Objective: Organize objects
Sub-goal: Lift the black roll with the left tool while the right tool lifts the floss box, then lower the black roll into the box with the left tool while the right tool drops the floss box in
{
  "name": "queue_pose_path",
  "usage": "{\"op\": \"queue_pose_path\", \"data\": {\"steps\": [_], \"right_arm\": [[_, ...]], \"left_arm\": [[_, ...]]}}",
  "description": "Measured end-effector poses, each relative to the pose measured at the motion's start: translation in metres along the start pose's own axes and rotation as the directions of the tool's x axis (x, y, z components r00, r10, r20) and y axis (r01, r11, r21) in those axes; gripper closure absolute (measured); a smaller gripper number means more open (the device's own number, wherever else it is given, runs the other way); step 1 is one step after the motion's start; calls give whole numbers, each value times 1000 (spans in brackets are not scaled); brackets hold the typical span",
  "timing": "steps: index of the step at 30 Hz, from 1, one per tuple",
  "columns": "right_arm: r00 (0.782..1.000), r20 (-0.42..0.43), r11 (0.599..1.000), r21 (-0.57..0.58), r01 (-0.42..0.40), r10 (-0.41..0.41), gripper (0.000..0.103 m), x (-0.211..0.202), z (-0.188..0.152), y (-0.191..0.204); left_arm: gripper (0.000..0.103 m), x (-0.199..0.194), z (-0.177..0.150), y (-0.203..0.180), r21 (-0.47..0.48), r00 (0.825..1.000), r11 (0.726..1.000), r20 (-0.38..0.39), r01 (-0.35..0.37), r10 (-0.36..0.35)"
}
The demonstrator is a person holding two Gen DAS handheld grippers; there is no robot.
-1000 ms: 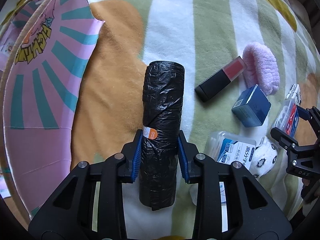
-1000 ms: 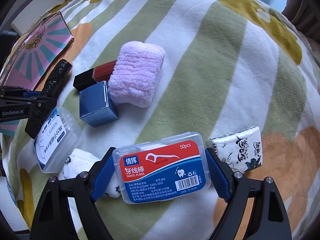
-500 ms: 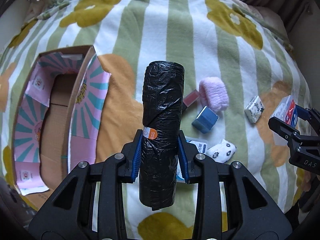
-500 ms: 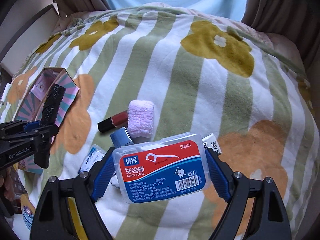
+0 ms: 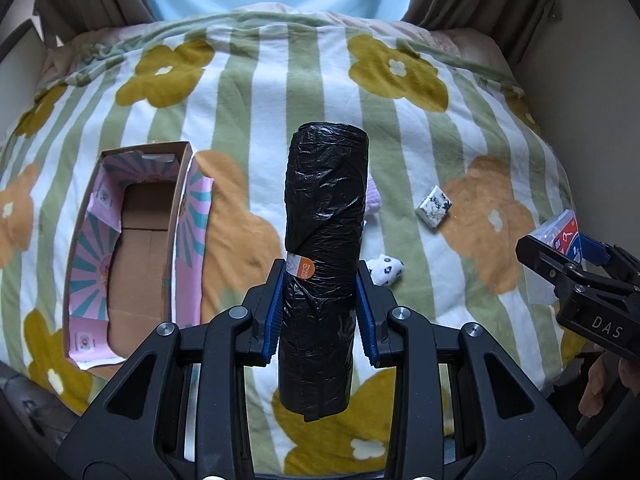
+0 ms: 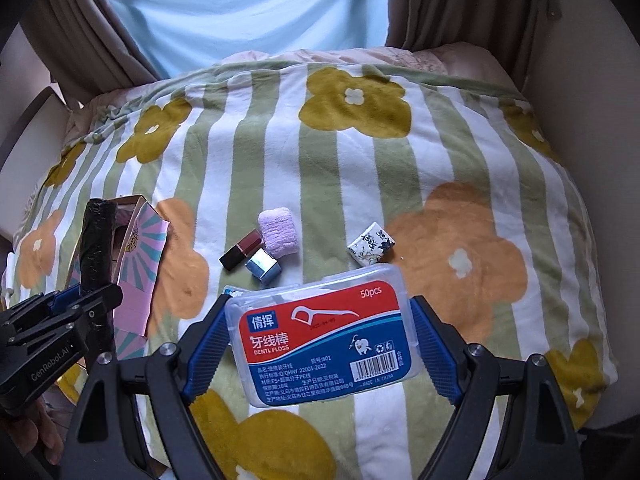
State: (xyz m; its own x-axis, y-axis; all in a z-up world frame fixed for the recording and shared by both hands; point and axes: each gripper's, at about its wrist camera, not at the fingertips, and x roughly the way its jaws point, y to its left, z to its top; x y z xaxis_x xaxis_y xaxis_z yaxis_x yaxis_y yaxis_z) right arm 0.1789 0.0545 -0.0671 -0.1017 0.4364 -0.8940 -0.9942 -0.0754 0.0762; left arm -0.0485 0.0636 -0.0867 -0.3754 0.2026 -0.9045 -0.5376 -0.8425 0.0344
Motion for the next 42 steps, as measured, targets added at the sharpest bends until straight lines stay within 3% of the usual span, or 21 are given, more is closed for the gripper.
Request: {"op": "queue_pose_path", "data": {"steps": [5,6,11,23,32,42], "right_arm": [[1000,13,1000,13,26,-26,20,-19,-9,12],[999,6,982,-183,-50,52,20,-22,-9,16],[998,24,976,-213,-54,61,20,-32,-8,44],[989,20,925,-358,-131,147,20,-22,4,166],[980,-46,860,-473,-192,193,20,29,9,279],[966,-173,775,-576,-259,194,20,120,0,376]], "left_arm": [[74,-22,-5,13,38,999,999,19,34,-35],[74,-26,-4,17,47,999,998,24,38,-39],[74,-46,-2,48,52,998,998,49,47,-50],[74,-57,3,170,1,999,1000,41,21,-21],[74,-13,-1,248,-8,999,1000,-40,12,-12],[74,68,-7,270,92,990,995,-140,47,-34]]}}
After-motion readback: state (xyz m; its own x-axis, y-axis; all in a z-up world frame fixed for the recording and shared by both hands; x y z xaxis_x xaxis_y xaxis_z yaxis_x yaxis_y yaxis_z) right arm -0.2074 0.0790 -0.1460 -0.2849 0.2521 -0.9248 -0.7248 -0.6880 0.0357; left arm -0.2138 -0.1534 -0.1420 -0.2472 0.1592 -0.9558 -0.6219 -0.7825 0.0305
